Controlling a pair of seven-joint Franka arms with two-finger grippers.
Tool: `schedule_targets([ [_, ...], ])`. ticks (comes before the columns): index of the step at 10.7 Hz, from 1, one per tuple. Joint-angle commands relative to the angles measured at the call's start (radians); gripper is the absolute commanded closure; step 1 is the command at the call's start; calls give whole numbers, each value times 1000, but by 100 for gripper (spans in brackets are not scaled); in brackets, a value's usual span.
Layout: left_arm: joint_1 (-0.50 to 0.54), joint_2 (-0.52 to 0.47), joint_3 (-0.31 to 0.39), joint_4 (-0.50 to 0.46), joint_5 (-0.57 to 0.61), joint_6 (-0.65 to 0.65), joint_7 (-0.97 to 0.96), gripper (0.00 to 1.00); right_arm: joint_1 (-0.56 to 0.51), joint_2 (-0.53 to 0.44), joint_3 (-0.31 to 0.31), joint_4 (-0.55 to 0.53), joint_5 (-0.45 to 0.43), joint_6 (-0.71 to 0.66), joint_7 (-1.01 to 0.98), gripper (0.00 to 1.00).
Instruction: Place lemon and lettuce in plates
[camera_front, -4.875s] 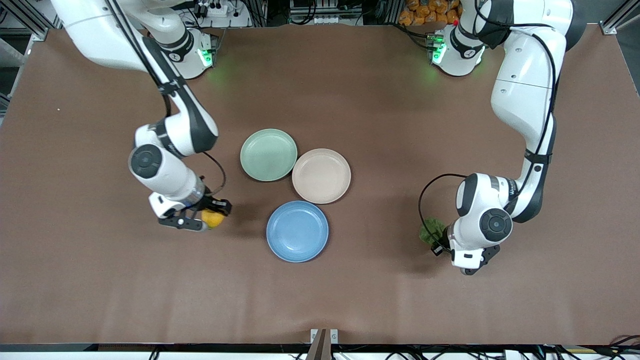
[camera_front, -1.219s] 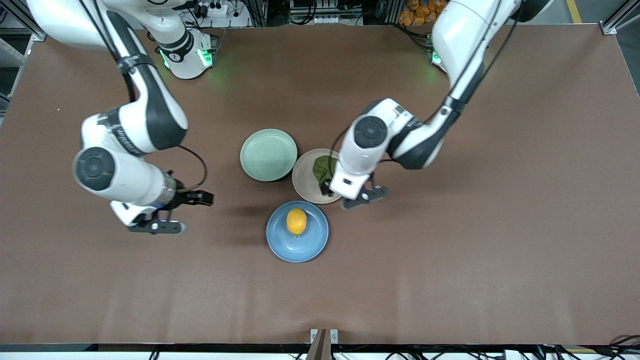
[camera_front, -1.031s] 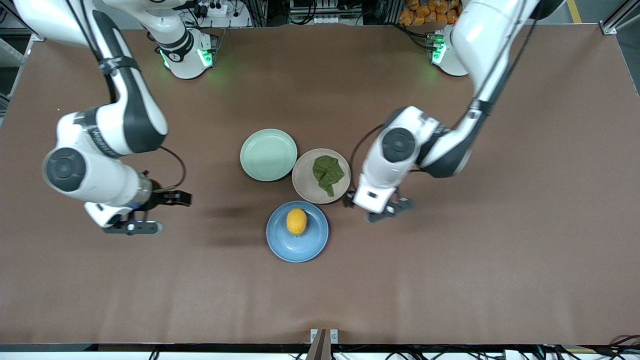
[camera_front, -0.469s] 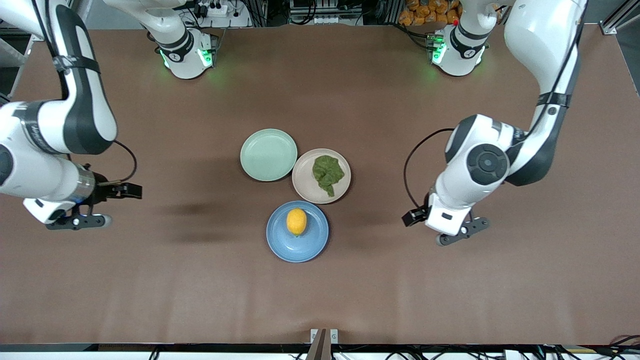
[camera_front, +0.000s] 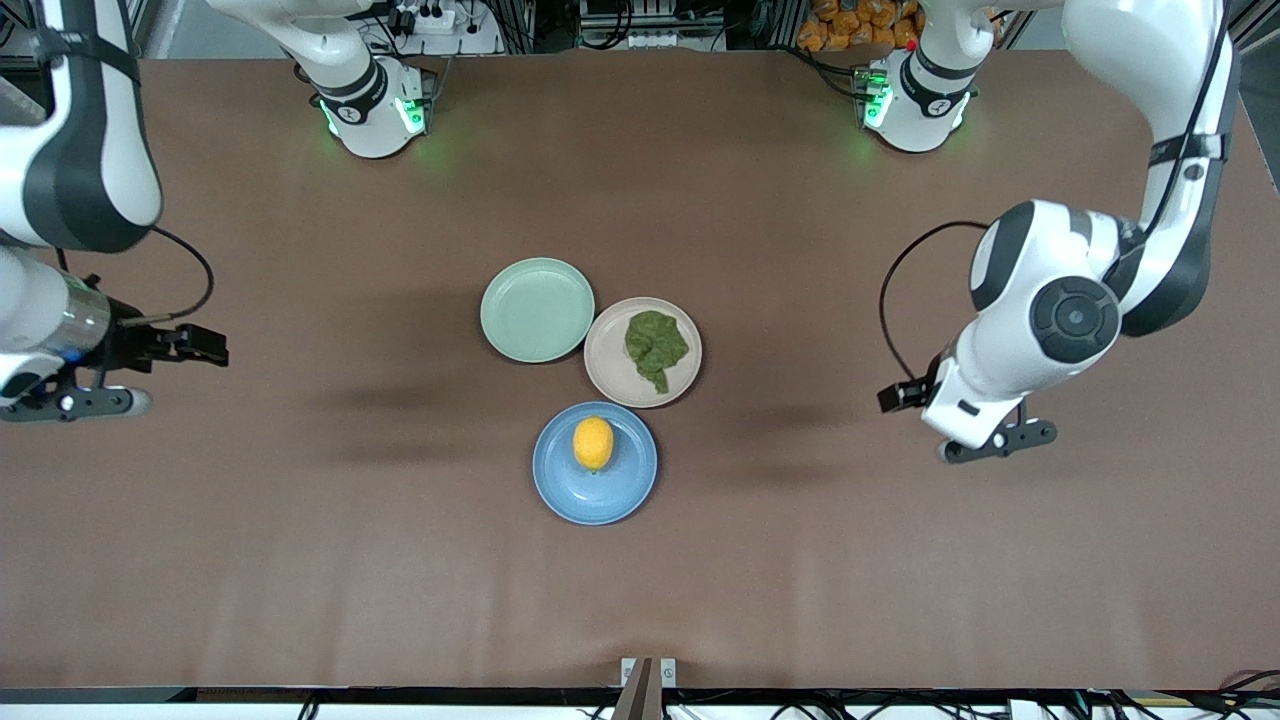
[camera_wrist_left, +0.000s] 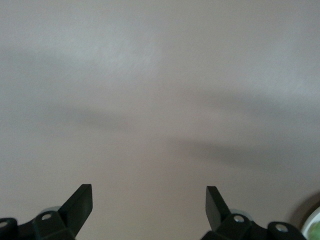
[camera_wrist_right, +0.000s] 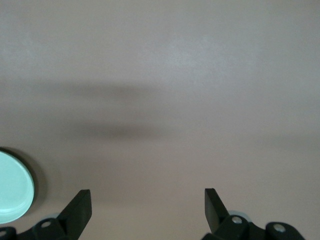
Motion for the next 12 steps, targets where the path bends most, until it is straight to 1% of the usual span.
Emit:
schedule_targets([
  [1,-66,-208,106,-249,-62,7,94,0,-24,-39,13,43,-14,-86,-9,0],
  [2,-63,-242,111,-289,-69,-4,108,0,-24,-45,15,72,-21,-123,-7,0],
  [4,-48,-276,108,-286,-72,-63,115,0,-24,-48,18,126,-47,-186,-3,0],
  [6,-25,-341,108,-267,-103,-71,178,0,-28,-56,23,179,-50,-226,-3,0],
  [9,12,-351,100,-86,-103,-73,194,0,-35,-97,21,192,-51,-247,2,0],
  [10,15,-374,95,-63,-102,-97,229,0,-35,-104,20,192,-50,-257,5,0],
  [12,29,-392,72,15,-89,-209,331,0,-36,-119,21,192,-48,-264,5,0],
])
